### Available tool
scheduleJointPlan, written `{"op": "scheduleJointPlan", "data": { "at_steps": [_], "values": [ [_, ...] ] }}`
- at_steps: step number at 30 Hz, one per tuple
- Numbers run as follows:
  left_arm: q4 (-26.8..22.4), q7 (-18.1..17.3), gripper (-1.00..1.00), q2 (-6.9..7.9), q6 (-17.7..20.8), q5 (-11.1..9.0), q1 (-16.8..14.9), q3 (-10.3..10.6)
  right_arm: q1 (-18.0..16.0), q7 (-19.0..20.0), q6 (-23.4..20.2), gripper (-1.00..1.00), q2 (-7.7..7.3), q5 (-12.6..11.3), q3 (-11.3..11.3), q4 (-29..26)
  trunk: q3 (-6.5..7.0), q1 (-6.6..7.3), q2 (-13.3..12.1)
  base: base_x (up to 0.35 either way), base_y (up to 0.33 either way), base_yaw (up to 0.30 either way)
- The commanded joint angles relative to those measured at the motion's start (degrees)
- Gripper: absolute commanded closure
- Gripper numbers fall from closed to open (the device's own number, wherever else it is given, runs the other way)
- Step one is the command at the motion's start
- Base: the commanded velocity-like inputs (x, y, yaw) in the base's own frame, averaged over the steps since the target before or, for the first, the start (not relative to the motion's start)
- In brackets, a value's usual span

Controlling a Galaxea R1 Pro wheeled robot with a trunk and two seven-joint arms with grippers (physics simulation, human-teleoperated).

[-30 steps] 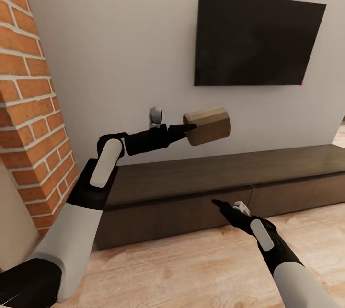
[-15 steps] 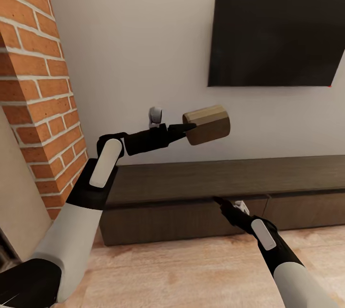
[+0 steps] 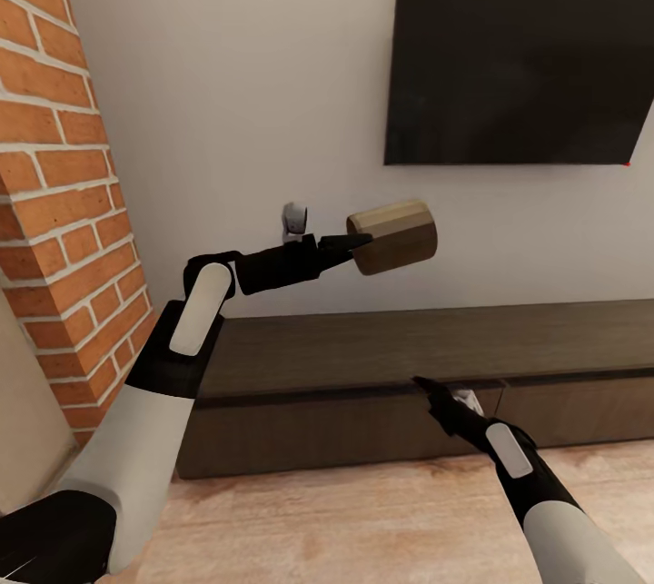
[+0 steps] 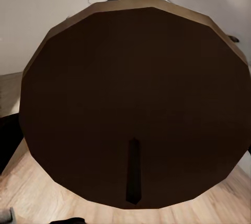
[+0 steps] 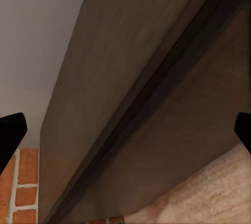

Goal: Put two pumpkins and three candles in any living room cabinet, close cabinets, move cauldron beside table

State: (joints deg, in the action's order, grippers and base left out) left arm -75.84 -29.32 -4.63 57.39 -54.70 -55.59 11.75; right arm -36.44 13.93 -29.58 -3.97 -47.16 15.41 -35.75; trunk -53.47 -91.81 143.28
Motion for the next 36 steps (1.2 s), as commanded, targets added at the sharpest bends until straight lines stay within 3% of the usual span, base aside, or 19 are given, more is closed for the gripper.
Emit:
{"op": "scheduleJointPlan", "data": {
  "at_steps": [1, 7, 11, 12, 13, 17, 19, 23, 31, 36],
  "values": [
    [0.0, -0.3, 1.00, -0.03, 0.3, 0.0, 0.0, -0.1, 0.0, 0.2, -0.4, -1.00, 0.02, -0.1, 0.4, 0.1, -0.06, 0.01, 0.0, 0.015, -0.009, 0.000],
    [0.0, -0.3, 1.00, -0.03, 0.3, 0.0, 0.0, 0.0, 0.0, 0.5, -0.3, -1.00, 0.09, -0.1, 0.9, 0.8, -0.06, 0.01, 0.0, 0.016, 0.001, 0.000],
    [-0.1, -0.4, 1.00, -0.03, 0.3, 0.0, 0.0, 0.0, 0.0, 2.6, 0.1, -1.00, 0.06, -0.8, 1.0, 4.2, -0.06, 0.01, 0.0, 0.180, 0.105, 0.000],
    [-0.5, -0.5, 1.00, -0.03, 0.3, 0.0, 0.0, 0.0, 0.0, 4.6, 0.8, -1.00, 0.04, -1.7, 1.1, 5.5, -0.06, 0.01, 0.0, 0.245, 0.147, 0.000],
    [-1.4, -0.5, 1.00, -0.03, 0.3, 0.0, 0.0, 0.1, 0.0, 9.6, 2.9, -1.00, 0.03, -4.2, 1.1, 7.8, -0.06, 0.01, 0.0, 0.233, 0.133, 0.000],
    [-2.2, -0.6, 1.00, -0.03, 0.4, -0.1, 0.0, 0.1, 0.0, 15.3, 5.5, -1.00, 0.02, -7.2, 1.0, 10.9, -0.06, 0.01, 0.0, 0.121, 0.068, 0.000],
    [-2.4, -0.6, 1.00, 0.00, 0.4, -0.1, 0.0, 0.1, 0.0, 15.9, 6.0, -1.00, 0.02, -7.6, 1.0, 11.5, -0.06, 0.01, 0.0, 0.034, 0.020, 0.000],
    [-2.5, -0.7, 1.00, 0.05, 0.5, -0.1, 0.0, 0.2, 0.0, 15.4, 6.7, -1.00, 0.02, -8.2, 1.0, 12.0, -0.06, 0.01, 0.0, 0.010, 0.005, 0.000],
    [-2.6, -0.7, 1.00, 0.05, 0.5, -0.1, 0.0, 0.3, 0.0, 9.2, 9.5, -1.00, 0.02, -8.3, 1.0, 12.1, -0.06, 0.01, 0.0, 0.001, 0.000, 0.000],
    [-2.6, -0.7, 1.00, 0.05, 0.5, -0.1, 0.0, 0.3, 0.0, 8.3, 9.8, -1.00, 0.02, -8.3, 1.0, 12.0, -0.06, 0.01, 0.0, 0.000, 0.000, 0.000]
  ]
}}
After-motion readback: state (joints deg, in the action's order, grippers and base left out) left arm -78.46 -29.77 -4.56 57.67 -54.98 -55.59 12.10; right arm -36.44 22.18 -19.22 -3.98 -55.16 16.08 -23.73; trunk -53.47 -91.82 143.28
